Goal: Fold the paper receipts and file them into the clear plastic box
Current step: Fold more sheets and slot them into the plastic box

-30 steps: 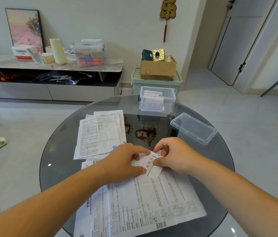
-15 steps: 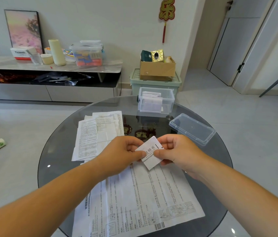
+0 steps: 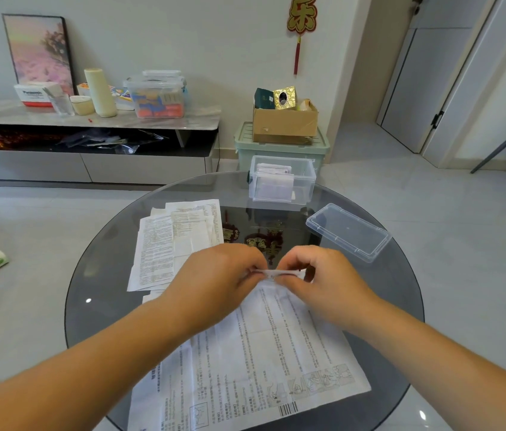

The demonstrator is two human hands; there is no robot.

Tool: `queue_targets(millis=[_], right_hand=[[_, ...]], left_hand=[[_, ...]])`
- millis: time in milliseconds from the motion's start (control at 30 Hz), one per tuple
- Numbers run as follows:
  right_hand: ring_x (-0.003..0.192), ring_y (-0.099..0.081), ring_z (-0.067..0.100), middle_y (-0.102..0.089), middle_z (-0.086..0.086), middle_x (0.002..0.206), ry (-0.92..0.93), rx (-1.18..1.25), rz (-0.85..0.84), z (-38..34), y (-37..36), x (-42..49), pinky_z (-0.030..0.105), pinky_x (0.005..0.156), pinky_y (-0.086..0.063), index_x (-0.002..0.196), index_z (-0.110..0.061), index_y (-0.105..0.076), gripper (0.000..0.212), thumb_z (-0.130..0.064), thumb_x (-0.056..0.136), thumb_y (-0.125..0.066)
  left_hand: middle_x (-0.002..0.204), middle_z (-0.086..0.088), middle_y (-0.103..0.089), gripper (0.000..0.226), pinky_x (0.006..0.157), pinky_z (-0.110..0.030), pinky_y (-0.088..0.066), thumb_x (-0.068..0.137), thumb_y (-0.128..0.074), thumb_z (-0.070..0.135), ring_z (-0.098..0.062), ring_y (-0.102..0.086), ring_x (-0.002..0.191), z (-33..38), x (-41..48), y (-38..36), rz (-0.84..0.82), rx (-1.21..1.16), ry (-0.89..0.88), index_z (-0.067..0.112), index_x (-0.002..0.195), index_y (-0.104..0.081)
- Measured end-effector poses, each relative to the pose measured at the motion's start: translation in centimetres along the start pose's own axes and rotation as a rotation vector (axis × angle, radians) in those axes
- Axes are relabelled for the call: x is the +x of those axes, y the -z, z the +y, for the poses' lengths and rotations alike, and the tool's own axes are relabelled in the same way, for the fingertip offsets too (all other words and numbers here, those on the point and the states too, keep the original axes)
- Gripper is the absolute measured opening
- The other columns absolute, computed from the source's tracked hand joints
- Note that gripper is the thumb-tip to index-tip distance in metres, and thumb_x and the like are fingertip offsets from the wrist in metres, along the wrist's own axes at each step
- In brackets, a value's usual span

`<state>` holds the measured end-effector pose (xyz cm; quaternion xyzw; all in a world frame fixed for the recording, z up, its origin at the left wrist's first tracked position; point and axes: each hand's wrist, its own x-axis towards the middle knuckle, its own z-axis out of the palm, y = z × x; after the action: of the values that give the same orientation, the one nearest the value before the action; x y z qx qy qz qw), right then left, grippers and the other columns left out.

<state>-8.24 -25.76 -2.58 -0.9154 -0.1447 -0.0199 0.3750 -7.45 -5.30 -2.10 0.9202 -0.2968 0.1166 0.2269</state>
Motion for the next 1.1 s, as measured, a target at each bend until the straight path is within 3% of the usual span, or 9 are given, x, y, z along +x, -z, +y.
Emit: queue_targets(millis=[100,267,467,600,700,867,967,1100], right_hand=[[0.089,-0.052,-0.002,-0.059,-0.022,0.085,0.122,-0.182,-0.070,0.3,-0.2,-0.9,0.016,0.076,-0.041,0.085,-0.035,-0.064,0.010,-0.030,0.093,-0.068],[0.093,-0.052,-0.001,-0.059,-0.021,0.087,0.110,-0.233,-0.165,1.3,-0.7,-2.6,0.018,0.077,-0.044,0.089,-0.032,-0.069,0.010,-0.040,0.093,-0.065],[0.092,-0.051,0.002,-0.059,-0.015,0.083,0.015,-0.200,-0.210,1.5,-0.9,-2.8,0.028,0.085,-0.043,0.076,-0.039,-0.063,0.025,-0.059,0.091,-0.057],[0.090,-0.048,0.004,-0.058,-0.010,0.077,-0.044,-0.234,-0.184,1.2,-1.1,-2.5,0.028,0.086,-0.035,0.074,-0.029,-0.065,0.039,-0.062,0.091,-0.054],[0.088,-0.046,0.005,-0.056,-0.009,0.075,-0.129,-0.209,-0.170,0.7,-0.9,-2.2,0.029,0.081,-0.033,0.075,-0.028,-0.063,0.033,-0.055,0.092,-0.058],[0.091,-0.049,0.009,-0.058,-0.012,0.075,-0.210,-0.302,-0.210,0.8,-1.0,-1.1,0.040,0.099,-0.033,0.076,-0.027,-0.064,0.037,-0.062,0.088,-0.060],[0.098,-0.046,0.013,-0.057,-0.014,0.082,-0.272,-0.337,-0.210,0.4,-1.0,-0.9,0.040,0.094,-0.034,0.075,-0.030,-0.055,0.046,-0.075,0.075,-0.064],[0.105,-0.042,0.015,-0.054,-0.017,0.098,-0.320,-0.366,-0.210,0.2,-0.8,-0.6,0.040,0.094,-0.033,0.087,-0.032,-0.056,0.052,-0.080,0.068,-0.065]], left_hand=[[0.074,0.009,-0.064,0.010,0.055,-0.031,-0.056,0.094,-0.066,0.030,-0.010,-0.059,0.063,-0.5,-1.2,-0.8,0.042,0.187,-0.220,0.026,0.085,-0.066],[0.068,0.014,-0.062,0.029,0.049,-0.026,-0.053,0.091,-0.042,0.044,-0.006,-0.057,0.057,-0.5,-2.8,-1.8,-0.025,0.241,-0.243,0.031,0.078,-0.065],[0.098,0.019,-0.065,0.027,0.084,-0.019,-0.046,0.095,-0.056,0.055,0.000,-0.051,0.094,0.4,-2.8,-2.0,-0.138,0.016,0.106,0.036,0.105,-0.072],[0.091,0.018,-0.066,0.033,0.088,-0.027,-0.050,0.090,-0.057,0.061,-0.002,-0.054,0.094,0.2,-2.1,-2.5,-0.252,-0.076,0.252,0.036,0.099,-0.077],[0.090,0.017,-0.062,0.035,0.087,-0.028,-0.050,0.089,-0.058,0.062,-0.006,-0.053,0.093,0.2,-1.5,-2.8,-0.253,-0.057,0.319,0.033,0.097,-0.076],[0.101,0.015,-0.048,0.035,0.098,-0.035,-0.036,0.082,-0.061,0.069,-0.011,-0.037,0.106,0.2,-0.8,-3.1,-0.278,0.069,0.421,0.036,0.076,-0.052],[0.109,0.013,-0.044,0.037,0.105,-0.040,-0.033,0.079,-0.063,0.071,-0.014,-0.034,0.113,0.1,-0.5,-3.1,-0.299,0.071,0.467,0.038,0.081,-0.047],[0.115,0.012,-0.043,0.037,0.106,-0.038,-0.031,0.078,-0.064,0.071,-0.015,-0.032,0.117,0.0,-0.4,-3.3,-0.312,0.069,0.481,0.038,0.088,-0.050]])
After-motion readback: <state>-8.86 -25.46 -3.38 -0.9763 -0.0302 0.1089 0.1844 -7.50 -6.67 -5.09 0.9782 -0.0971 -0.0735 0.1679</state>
